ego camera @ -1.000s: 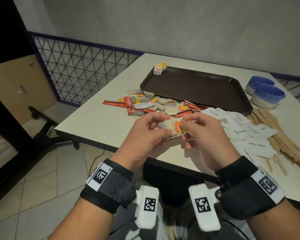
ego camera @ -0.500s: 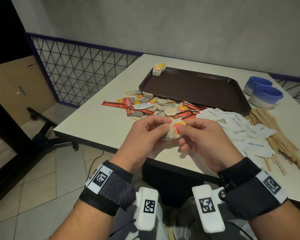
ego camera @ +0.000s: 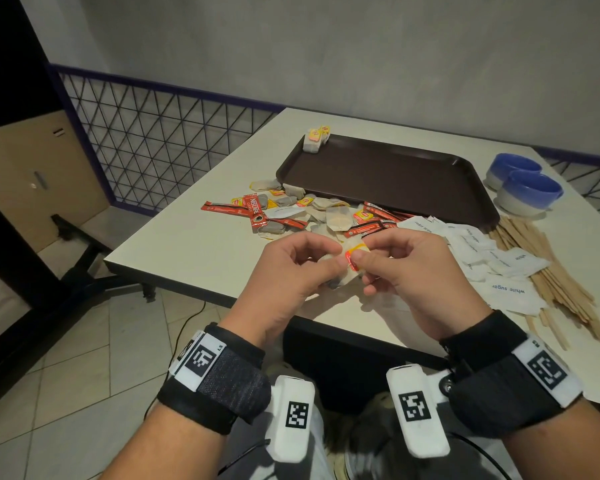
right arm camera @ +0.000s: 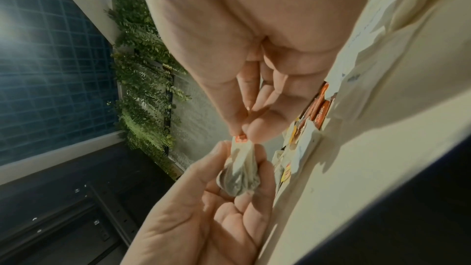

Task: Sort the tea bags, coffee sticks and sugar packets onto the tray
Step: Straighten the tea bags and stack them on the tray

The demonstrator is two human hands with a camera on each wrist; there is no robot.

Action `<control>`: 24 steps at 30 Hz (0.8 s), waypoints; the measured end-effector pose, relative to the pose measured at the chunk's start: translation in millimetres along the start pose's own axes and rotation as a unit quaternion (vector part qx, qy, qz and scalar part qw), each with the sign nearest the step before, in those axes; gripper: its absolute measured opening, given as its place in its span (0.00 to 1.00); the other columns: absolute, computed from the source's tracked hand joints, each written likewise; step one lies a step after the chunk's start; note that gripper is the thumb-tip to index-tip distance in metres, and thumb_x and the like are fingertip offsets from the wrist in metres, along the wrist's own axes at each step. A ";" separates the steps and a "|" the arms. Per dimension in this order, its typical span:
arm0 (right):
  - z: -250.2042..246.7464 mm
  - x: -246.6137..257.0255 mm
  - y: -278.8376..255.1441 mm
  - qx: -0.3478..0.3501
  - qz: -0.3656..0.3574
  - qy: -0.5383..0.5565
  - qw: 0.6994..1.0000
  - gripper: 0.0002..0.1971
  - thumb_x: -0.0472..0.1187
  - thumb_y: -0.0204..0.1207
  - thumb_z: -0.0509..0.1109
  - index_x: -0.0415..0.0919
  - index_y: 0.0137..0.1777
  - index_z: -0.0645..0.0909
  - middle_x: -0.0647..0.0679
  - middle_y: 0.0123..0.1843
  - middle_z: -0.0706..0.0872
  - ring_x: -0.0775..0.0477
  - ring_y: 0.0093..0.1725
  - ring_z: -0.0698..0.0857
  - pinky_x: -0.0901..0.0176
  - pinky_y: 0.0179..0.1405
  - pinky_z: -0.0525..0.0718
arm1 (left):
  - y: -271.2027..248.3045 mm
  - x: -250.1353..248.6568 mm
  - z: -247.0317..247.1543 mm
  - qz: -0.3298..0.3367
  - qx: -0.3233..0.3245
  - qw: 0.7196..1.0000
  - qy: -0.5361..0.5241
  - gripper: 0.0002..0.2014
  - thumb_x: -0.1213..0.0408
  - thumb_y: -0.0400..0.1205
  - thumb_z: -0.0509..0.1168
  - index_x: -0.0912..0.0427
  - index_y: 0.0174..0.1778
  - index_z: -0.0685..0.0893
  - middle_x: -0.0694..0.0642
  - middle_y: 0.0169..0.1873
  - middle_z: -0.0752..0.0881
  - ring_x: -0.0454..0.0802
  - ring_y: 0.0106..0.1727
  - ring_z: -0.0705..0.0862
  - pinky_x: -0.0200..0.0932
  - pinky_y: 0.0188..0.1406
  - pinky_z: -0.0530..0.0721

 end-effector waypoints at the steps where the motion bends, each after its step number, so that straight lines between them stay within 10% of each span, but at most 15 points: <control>1: 0.5 0.2 0.3 0.001 -0.003 -0.004 1.000 0.07 0.31 0.75 0.80 0.30 0.51 0.89 0.35 0.35 0.87 0.42 0.30 0.84 0.54 0.29 0.88 | -0.3 -0.8 0.3 0.005 0.000 1.000 0.002 0.10 0.71 0.78 0.79 0.50 0.41 0.92 0.52 0.37 0.89 0.48 0.37 0.87 0.39 0.38 0.85; 13: 6.2 5.3 -4.0 0.016 -0.020 -0.037 0.999 0.07 0.33 0.79 0.76 0.28 0.50 0.90 0.24 0.42 0.86 0.40 0.33 0.83 0.54 0.31 0.89 | -0.4 -1.4 -3.1 0.006 -0.023 1.000 -0.005 0.11 0.74 0.79 0.78 0.54 0.50 0.88 0.42 0.33 0.87 0.42 0.36 0.87 0.31 0.28 0.80; 17: 6.2 7.0 -3.3 0.015 -0.036 -0.061 0.997 0.04 0.34 0.79 0.76 0.33 0.48 0.91 0.32 0.37 0.89 0.43 0.32 0.85 0.57 0.32 0.90 | -0.8 0.5 -3.8 -0.008 -0.025 1.000 0.001 0.11 0.69 0.81 0.76 0.49 0.55 0.92 0.50 0.43 0.91 0.52 0.48 0.89 0.42 0.41 0.85; 24: 10.3 12.9 -3.7 0.025 -0.048 -0.107 0.993 0.05 0.37 0.79 0.77 0.34 0.45 0.90 0.36 0.35 0.89 0.46 0.29 0.85 0.57 0.31 0.87 | -2.6 -5.2 -2.1 0.030 -0.011 0.998 0.050 0.07 0.65 0.85 0.73 0.47 0.47 0.95 0.53 0.38 0.90 0.47 0.40 0.83 0.43 0.40 0.81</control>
Point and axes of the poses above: each hand's wrist, its own y-axis towards the middle knuckle, its own z-axis out of the palm, x = y × z, the point moved 7 cm from there along y, towards the middle knuckle
